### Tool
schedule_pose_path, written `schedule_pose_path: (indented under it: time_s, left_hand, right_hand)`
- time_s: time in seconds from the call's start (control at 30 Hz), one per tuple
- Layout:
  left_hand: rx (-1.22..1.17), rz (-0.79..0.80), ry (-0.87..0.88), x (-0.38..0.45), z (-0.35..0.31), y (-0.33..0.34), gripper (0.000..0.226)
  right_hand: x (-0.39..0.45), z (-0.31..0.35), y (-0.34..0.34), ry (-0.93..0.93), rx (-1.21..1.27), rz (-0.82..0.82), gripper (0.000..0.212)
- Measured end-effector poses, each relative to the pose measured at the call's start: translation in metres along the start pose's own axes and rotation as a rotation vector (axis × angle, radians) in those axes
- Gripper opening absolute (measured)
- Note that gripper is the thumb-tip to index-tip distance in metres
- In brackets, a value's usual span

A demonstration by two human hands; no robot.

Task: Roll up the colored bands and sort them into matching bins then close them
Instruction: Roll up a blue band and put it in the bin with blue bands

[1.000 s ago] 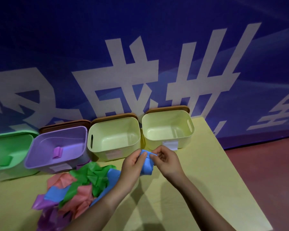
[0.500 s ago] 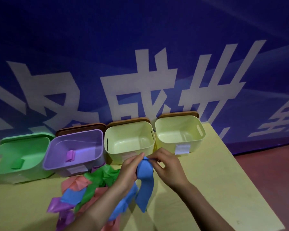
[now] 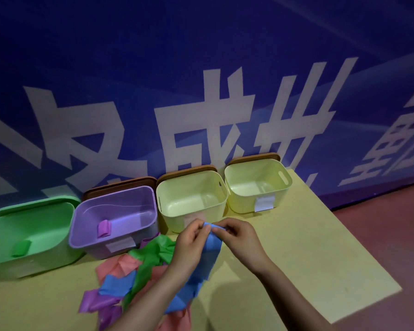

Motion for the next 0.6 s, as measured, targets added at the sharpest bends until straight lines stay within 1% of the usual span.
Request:
schedule_pose_path:
  time_s: [0.1,0.2,0.27,0.33,0.37,0.43,0.5,0.6]
  left_hand:
    - [0.018,0.018,0.012,-0.002,0.007,0.004,0.023]
    - [-0.022,0.120,0.028,-0.004,0.005,0.011,0.041]
    - [-0.068,0.165,-0.036,-0.006,0.004,0.014,0.043]
    - [-0.128,0.225,-0.145,-0.006,0.006,0.015,0.045]
    - [-0.149,0.260,-0.207,-0.006,0.008,0.015,0.044]
    - [-0.172,0.305,-0.298,-0.008,0.012,0.014,0.035]
    - [-0.174,0.313,-0.316,-0.009,0.015,0.013,0.028]
    - [-0.244,0.317,-0.324,-0.013,0.017,0.013,0.024]
  right_hand:
    - [-0.012,0.000,0.002,-0.016,-0.091,-0.063,0.019]
    - [-0.023,0.004,-0.001,-0.025,-0.097,-0.131,0.022]
    - [-0.029,0.006,-0.004,-0.006,-0.058,-0.168,0.018]
    - [-0.033,0.006,-0.005,0.012,-0.029,-0.206,0.014]
    - [-0.034,0.005,-0.006,0.016,-0.031,-0.221,0.013]
    - [-0.038,0.001,-0.006,0.009,-0.069,-0.233,0.009]
    - [-0.044,-0.002,-0.005,-0.033,-0.150,-0.212,0.008]
    - [-0.049,0.000,-0.005,-0.140,-0.268,-0.176,0.008]
Point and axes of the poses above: each hand's wrist, its own x-axis towards the middle knuckle, its own y-axis out of the palm, z = x × y, the point moved 1 cm from there along x, towards the middle knuckle, and after that the axes turned 15 degrees about -y, right-handed, at the moved point
